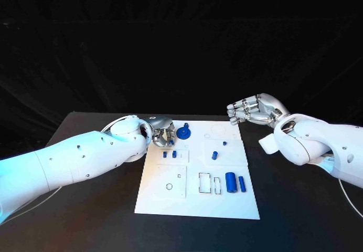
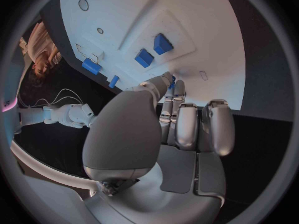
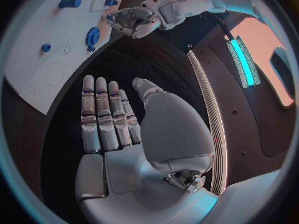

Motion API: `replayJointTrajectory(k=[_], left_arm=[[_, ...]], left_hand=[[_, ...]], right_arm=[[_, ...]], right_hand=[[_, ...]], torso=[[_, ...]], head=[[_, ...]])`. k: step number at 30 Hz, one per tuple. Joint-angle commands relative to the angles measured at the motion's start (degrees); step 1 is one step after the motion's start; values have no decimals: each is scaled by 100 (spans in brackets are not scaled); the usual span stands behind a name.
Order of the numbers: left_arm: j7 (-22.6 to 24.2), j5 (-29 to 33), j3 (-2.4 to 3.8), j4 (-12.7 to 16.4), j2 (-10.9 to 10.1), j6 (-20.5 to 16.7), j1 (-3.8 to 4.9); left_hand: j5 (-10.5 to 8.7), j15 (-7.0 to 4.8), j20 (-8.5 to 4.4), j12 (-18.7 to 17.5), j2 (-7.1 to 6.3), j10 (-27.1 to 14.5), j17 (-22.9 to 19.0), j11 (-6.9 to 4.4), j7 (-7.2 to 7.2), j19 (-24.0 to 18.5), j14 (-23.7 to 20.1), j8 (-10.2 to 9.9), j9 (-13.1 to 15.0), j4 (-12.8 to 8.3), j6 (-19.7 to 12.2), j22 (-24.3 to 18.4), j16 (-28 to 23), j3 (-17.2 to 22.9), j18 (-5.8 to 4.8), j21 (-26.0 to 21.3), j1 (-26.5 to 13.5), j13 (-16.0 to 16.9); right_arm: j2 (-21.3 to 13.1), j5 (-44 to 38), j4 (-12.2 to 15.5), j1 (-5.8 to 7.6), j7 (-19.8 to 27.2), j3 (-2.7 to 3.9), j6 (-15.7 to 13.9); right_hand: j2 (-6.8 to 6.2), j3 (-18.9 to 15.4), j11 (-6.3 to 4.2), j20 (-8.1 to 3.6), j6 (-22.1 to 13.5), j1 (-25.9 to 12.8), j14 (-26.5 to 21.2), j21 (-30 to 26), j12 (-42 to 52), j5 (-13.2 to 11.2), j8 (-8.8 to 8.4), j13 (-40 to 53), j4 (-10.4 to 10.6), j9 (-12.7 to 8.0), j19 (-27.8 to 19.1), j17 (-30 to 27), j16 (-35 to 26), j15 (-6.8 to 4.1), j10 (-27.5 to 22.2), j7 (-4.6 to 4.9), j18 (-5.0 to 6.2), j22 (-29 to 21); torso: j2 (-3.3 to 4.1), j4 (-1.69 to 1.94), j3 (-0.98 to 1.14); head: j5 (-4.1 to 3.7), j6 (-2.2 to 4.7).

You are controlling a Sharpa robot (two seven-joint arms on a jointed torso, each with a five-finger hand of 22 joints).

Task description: Assemble the parts on the task board

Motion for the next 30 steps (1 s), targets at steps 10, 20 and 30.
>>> replayJointTrajectory(k=[10,20,30], left_arm=[[-17,-22,-4,9,39,236,-6],[-57,-26,-7,-6,59,313,-6],[-99,-27,-14,-45,77,330,-6]], left_hand=[[-17,-13,-9,-32,-4,24,-26,1,10,17,60,-35,-10,9,29,431,11,-37,-103,1,-44,-6],[-16,-14,-9,-41,1,32,-45,-1,7,9,53,-41,-11,6,34,418,1,-39,-99,-10,-42,-5],[-14,26,17,-226,-50,-8,-120,54,71,-28,15,-288,-102,8,-202,373,-22,-100,-88,-56,-89,-25]], right_arm=[[8,-51,13,-3,64,1,24],[4,-51,21,-3,60,1,21],[11,-51,19,-3,60,1,27]], right_hand=[[37,6,1,7,-44,-21,-16,-38,0,32,-15,-7,-29,-6,45,-6,-19,-8,-35,-4,35,-5],[43,15,0,6,-41,-16,-13,-40,1,35,-14,-7,-37,-6,51,-13,-18,-10,-34,-6,35,-18],[43,15,0,6,-41,-16,-13,-40,1,35,-14,-7,-37,-6,51,-13,-18,-10,-34,-6,35,-18]], torso=[[0,-3,0],[-3,2,0],[-6,0,-1]], head=[[1,-19],[-3,-29],[-14,-11]])
